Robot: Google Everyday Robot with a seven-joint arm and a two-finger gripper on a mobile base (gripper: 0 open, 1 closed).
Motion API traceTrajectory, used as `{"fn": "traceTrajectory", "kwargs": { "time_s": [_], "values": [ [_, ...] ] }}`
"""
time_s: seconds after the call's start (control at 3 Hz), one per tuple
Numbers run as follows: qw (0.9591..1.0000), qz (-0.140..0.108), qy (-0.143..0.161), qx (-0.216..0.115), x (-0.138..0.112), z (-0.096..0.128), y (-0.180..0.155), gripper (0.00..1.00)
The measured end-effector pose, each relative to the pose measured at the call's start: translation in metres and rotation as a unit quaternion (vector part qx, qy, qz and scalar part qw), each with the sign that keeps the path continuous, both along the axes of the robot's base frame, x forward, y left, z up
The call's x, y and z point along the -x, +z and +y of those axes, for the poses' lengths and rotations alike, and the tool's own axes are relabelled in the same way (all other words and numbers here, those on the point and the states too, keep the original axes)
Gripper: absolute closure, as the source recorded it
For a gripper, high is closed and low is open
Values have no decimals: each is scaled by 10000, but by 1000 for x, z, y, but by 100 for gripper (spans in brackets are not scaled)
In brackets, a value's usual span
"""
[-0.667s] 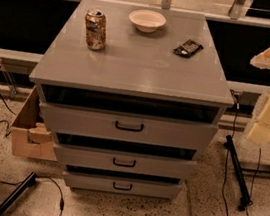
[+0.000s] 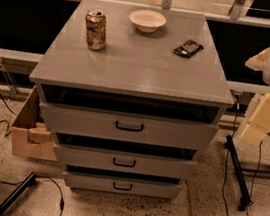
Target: Open top drawer
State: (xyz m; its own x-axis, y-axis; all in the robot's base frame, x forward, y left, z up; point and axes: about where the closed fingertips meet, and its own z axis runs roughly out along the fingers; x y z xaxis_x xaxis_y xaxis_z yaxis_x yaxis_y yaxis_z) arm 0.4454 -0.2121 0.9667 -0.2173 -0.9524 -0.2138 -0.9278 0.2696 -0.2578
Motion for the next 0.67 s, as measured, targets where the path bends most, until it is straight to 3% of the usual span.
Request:
{"fn": "traceTrajectory", "kwargs": {
  "time_s": [0.33, 0.67],
  "values": [
    [9999, -86, 20, 126, -12, 8, -28, 0],
    [9991, -171, 85, 385, -33, 23, -93, 0]
  ]
}}
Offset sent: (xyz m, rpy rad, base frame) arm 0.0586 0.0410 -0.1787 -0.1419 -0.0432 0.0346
